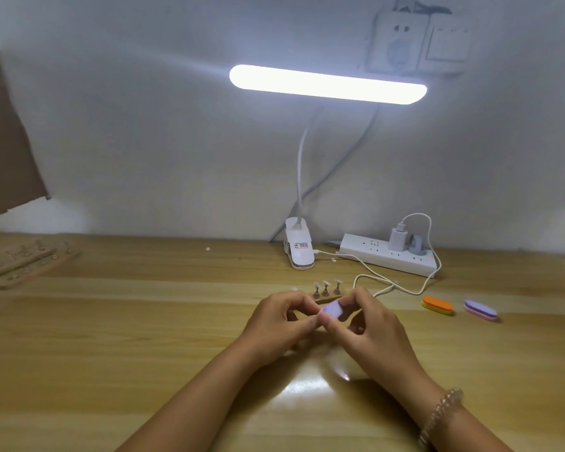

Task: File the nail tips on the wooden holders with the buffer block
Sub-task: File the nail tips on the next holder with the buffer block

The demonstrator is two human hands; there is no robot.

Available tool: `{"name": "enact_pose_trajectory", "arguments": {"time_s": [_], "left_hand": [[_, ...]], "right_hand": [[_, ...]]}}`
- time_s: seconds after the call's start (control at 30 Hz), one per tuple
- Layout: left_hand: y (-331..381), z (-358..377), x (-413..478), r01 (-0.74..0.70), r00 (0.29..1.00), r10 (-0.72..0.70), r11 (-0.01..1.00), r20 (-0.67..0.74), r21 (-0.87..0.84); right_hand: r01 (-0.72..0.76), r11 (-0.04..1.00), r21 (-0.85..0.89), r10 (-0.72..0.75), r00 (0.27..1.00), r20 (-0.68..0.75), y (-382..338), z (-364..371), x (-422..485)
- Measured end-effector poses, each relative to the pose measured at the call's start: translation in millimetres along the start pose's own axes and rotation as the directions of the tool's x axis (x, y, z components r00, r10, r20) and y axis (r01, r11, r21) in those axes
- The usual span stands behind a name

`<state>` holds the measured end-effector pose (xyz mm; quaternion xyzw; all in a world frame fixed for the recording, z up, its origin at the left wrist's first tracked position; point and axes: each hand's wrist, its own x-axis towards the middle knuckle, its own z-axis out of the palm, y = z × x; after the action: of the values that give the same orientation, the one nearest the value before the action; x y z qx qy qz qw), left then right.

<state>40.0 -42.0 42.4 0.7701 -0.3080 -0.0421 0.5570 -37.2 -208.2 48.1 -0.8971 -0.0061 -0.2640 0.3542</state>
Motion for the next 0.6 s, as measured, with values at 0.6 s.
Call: {"name": "enact_pose_trajectory", "arguments": {"time_s": [0.6], "left_hand": [[1.3,-0.8,-0.1,-0.036,0.999,0.036,0.997,0.005,0.072]], "right_hand": [[0.028,0.999,0.023,-0.028,0.999,-0.016,-0.9,-2.7,1.9]]}}
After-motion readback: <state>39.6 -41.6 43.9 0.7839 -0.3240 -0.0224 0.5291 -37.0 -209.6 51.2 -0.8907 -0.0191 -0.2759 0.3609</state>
